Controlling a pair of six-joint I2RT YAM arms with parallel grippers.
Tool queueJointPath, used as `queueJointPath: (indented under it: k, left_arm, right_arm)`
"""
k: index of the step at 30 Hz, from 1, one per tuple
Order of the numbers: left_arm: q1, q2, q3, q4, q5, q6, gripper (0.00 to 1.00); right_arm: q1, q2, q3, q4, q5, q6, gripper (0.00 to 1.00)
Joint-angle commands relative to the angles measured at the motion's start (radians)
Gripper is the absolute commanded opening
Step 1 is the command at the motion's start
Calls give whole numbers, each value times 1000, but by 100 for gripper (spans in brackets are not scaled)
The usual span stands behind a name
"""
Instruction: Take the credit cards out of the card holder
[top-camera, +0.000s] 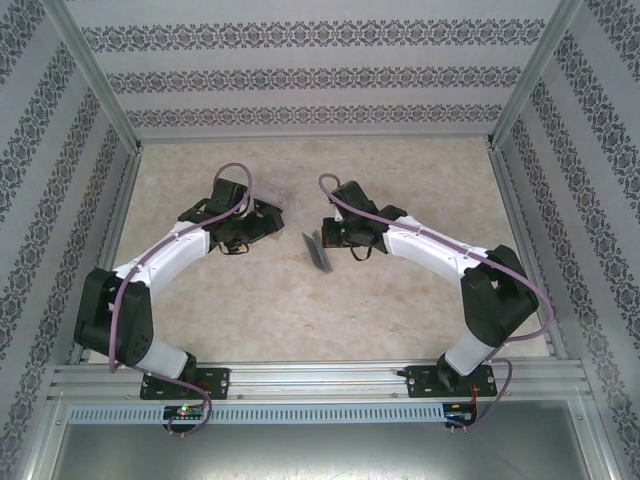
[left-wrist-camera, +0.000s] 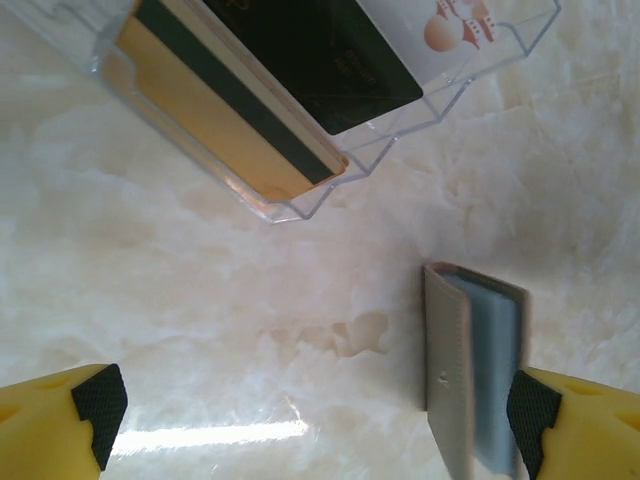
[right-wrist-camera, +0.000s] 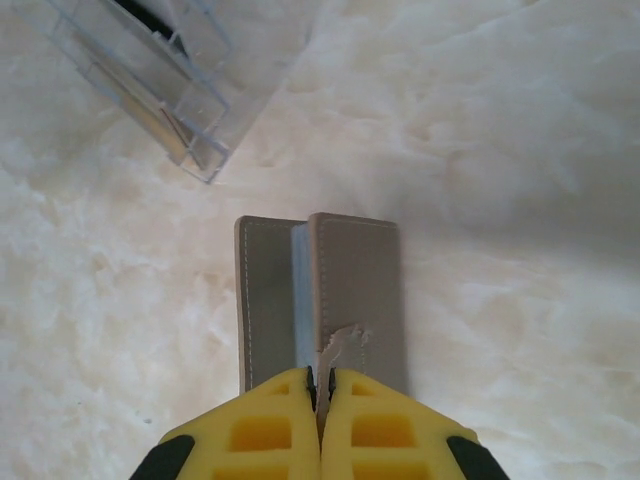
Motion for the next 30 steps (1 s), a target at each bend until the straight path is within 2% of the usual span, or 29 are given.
queueJointPath:
  k: [1, 9, 13, 21, 25, 30]
  left_arm:
    - [34, -46, -16, -58, 61, 61, 99]
    - [63, -56, 1, -103, 136, 158, 100]
    - [63, -50, -29, -44, 231, 138, 99]
    - [35, 32, -60, 123, 406, 62, 89]
    - [-15, 102, -19, 151, 355, 65, 87]
    - [-104, 175, 40, 158, 247, 38, 80]
  right_arm:
    - [12, 44, 21, 51, -12, 62, 4]
    - [12, 29, 10, 23, 73, 115, 4]
    - [-10, 4, -40, 7, 97, 115, 4]
    - [-90, -15, -139, 44, 94, 115, 5]
    - [-127, -11, -144, 50, 73, 51, 5]
    - [-178, -11, -161, 67, -12, -3, 5]
